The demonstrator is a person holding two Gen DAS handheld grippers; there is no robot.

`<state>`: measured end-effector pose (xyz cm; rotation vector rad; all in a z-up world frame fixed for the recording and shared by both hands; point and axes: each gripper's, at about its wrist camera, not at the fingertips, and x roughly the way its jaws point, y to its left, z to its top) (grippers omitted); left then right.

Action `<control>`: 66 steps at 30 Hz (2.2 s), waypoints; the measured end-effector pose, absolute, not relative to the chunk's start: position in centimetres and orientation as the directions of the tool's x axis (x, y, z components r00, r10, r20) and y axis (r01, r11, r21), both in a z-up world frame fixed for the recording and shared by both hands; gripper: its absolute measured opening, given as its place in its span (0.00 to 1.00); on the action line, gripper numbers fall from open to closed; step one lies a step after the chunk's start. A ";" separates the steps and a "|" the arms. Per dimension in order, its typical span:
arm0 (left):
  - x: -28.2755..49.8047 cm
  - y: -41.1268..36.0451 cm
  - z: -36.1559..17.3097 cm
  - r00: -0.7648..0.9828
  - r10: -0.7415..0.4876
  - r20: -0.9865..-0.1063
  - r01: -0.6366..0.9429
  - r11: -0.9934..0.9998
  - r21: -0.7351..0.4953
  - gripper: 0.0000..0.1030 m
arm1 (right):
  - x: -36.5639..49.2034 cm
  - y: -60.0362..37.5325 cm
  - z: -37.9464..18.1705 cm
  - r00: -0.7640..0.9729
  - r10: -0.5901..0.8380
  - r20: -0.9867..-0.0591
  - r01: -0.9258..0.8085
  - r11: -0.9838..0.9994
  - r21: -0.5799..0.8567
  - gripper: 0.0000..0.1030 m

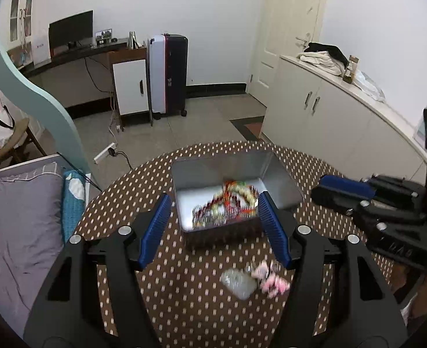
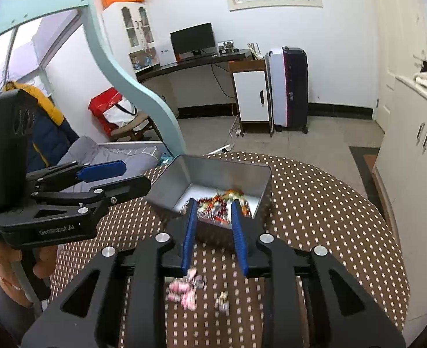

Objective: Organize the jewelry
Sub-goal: 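Open both grippers to drop the pieces into the box, then move both open grippers back toward the remaining jewelry, then grasp the pink cartoon charm with the right gripper while the left grasps a pink charm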

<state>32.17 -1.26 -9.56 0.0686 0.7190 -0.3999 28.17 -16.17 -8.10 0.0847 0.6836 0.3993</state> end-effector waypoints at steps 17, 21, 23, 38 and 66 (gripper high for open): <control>26.0 1.6 -16.8 0.602 -0.294 -0.742 0.307 0.944 -0.126 0.60 | 23.6 -10.4 -15.8 0.607 0.246 -0.756 -0.403 0.915 -0.025 0.38; 25.5 1.8 -16.9 0.600 -0.303 -0.740 0.311 0.941 -0.133 0.60 | 24.3 -9.9 -16.9 0.588 0.234 -0.774 -0.409 0.912 -0.036 0.38; 25.3 1.8 -17.0 0.599 -0.308 -0.739 0.317 0.939 -0.134 0.60 | 24.5 -9.8 -17.2 0.574 0.239 -0.784 -0.418 0.908 -0.029 0.38; 25.0 -3.4 -17.5 0.559 -0.349 -0.752 0.432 0.897 -0.094 0.60 | 22.9 -13.4 -15.8 0.622 0.245 -0.744 -0.382 0.924 -0.015 0.14; 26.5 -8.6 -17.6 0.582 -0.275 -0.765 0.509 0.857 0.079 0.21 | 22.4 -16.8 -15.4 0.624 0.323 -0.711 -0.363 0.926 0.102 0.14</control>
